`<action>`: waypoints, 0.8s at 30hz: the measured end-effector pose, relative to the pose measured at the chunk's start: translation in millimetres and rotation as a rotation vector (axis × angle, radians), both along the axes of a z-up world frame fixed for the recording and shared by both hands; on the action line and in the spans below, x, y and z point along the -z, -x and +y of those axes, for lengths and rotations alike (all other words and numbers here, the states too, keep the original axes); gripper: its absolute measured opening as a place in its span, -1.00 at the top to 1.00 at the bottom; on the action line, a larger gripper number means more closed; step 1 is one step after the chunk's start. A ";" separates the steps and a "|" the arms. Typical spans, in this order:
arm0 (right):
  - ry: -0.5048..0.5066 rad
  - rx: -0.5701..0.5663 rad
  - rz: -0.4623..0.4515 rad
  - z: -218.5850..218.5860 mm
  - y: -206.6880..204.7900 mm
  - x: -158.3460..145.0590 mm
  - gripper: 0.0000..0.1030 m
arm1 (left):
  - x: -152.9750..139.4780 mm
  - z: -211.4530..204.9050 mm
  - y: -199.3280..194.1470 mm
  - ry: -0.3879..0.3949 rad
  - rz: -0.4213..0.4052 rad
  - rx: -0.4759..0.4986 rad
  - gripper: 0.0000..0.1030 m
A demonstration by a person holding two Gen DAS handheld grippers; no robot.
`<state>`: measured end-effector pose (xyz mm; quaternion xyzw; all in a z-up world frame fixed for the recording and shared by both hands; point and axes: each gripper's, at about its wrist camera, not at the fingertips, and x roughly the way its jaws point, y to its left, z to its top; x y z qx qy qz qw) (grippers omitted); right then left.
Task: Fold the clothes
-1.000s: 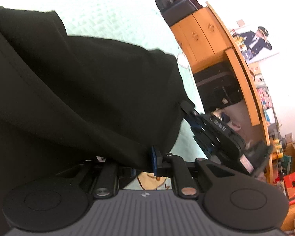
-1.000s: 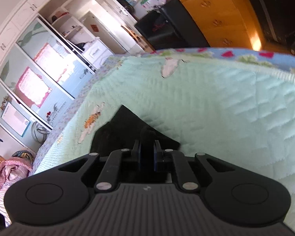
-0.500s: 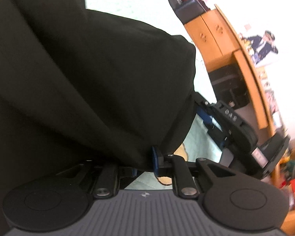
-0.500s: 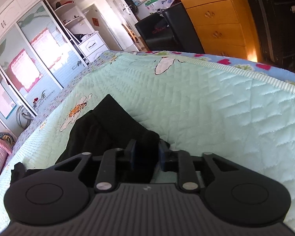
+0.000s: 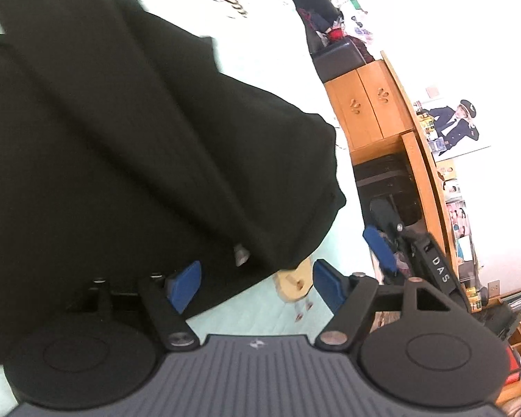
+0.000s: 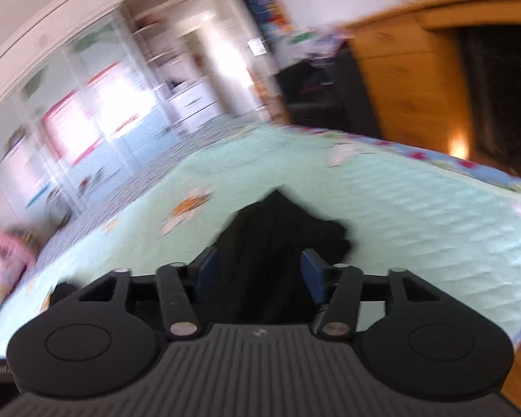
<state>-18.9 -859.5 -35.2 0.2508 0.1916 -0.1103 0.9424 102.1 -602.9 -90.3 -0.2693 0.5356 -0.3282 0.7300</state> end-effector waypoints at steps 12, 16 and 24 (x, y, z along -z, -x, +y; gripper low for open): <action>0.043 -0.371 0.132 91.1 -81.3 2.0 -0.21 | 4.4 162.6 13.7 -0.164 -0.032 -0.167 -0.43; 0.154 -0.501 0.129 122.8 -114.4 -12.6 -0.21 | 10.1 189.5 11.4 -0.096 -0.016 -0.196 -0.43; 0.145 -0.720 0.141 185.4 -215.0 -30.7 -0.37 | -8.8 220.6 -14.0 0.046 -0.060 -0.277 -0.43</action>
